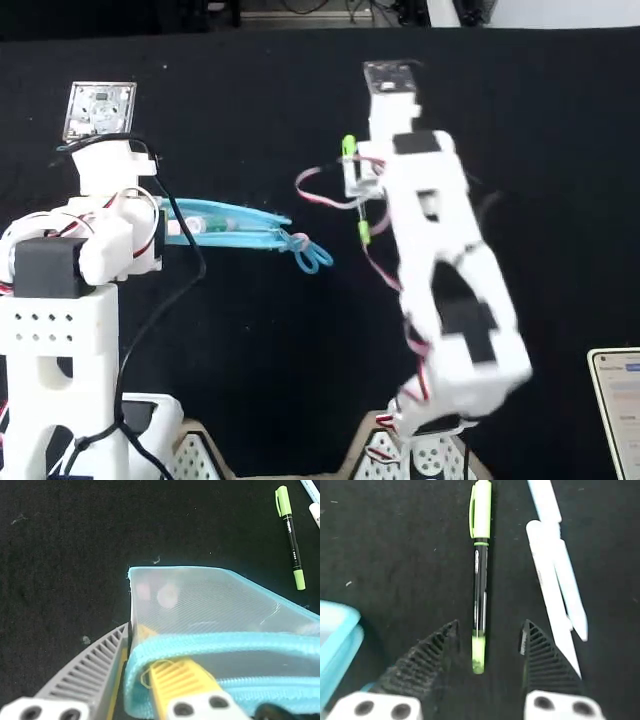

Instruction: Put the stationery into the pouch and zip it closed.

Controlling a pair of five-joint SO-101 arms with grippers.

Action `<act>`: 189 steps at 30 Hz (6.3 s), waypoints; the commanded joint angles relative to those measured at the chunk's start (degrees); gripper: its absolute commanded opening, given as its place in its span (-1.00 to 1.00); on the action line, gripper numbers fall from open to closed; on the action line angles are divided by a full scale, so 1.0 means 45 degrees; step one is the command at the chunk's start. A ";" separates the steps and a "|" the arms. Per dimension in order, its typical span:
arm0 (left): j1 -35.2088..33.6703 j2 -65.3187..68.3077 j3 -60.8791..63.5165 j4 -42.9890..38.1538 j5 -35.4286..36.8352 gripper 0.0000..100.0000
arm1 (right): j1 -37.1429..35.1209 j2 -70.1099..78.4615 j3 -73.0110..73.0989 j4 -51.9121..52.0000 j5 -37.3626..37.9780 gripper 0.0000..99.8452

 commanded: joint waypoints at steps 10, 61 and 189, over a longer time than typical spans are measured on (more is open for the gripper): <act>-0.0127 0.0059 -0.0147 0.0020 0.0059 -0.94 | -0.0137 0.8567 -0.9289 0.3966 0.0332 -0.76; -0.0147 0.0059 -0.0147 0.0020 0.0059 -0.94 | -0.0352 -0.4171 0.5597 -0.0352 0.3751 -0.69; -0.0029 0.0059 -0.0127 0.0039 0.0059 -0.94 | 0.2168 0.0166 -0.1338 0.1231 0.3223 -0.65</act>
